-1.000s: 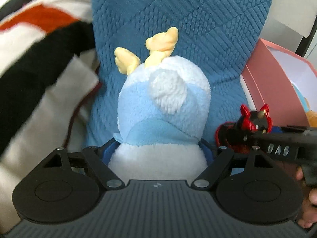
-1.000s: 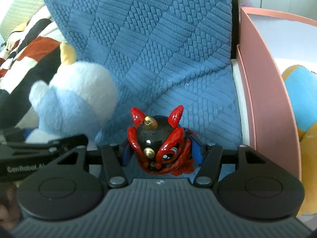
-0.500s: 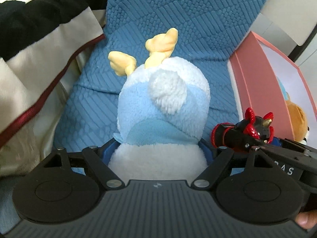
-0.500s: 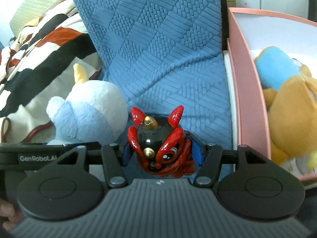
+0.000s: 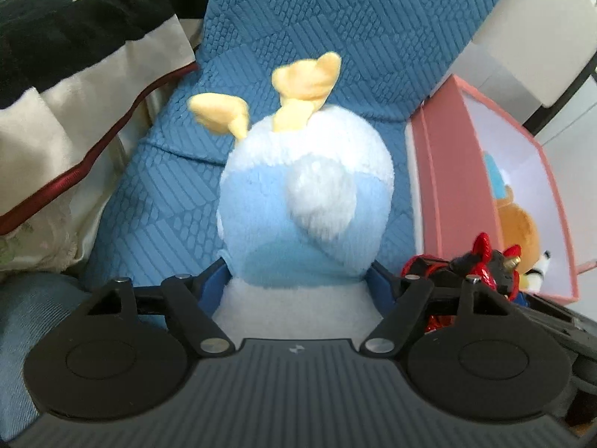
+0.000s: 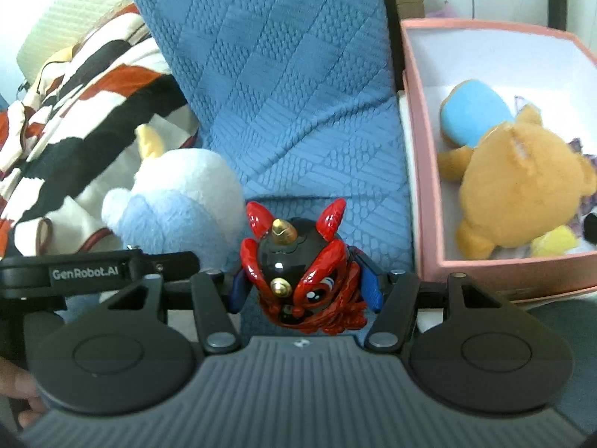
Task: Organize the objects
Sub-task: 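Carry penguin with left tool while right tool carries figure over pink box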
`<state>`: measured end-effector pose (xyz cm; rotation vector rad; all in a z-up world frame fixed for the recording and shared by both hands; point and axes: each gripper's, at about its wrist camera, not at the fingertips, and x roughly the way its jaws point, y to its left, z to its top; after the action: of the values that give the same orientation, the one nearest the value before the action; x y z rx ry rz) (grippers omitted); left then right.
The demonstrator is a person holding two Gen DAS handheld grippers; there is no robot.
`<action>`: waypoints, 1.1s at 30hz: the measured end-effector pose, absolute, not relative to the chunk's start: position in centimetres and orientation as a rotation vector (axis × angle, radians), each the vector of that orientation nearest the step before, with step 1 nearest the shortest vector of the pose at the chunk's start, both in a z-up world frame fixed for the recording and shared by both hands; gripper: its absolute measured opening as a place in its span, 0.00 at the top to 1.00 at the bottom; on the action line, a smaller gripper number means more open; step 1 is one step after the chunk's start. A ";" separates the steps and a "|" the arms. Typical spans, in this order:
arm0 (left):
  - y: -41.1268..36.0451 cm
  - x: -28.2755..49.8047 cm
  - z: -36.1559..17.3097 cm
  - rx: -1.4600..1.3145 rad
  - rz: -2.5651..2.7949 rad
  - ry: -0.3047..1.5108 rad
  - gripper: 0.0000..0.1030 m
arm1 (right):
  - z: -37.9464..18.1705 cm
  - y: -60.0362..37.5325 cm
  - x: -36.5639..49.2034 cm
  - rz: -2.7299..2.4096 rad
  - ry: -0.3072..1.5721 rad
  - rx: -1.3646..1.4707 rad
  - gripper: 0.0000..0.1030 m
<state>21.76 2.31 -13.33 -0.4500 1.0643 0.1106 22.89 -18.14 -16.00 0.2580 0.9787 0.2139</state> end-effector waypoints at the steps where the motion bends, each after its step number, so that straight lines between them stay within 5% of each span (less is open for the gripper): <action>1: 2.3 21.7 -12.9 -0.460 0.107 1.057 0.24 | -15.4 -18.4 22.7 0.214 0.969 0.258 0.40; 33: -9.2 28.9 3.7 -0.382 -0.102 0.943 0.27 | -1.6 -28.4 24.2 0.173 0.803 0.337 0.40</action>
<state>28.89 -9.20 3.73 -0.3816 0.9432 -0.1016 24.24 -28.36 -1.59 0.3370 0.8026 0.1728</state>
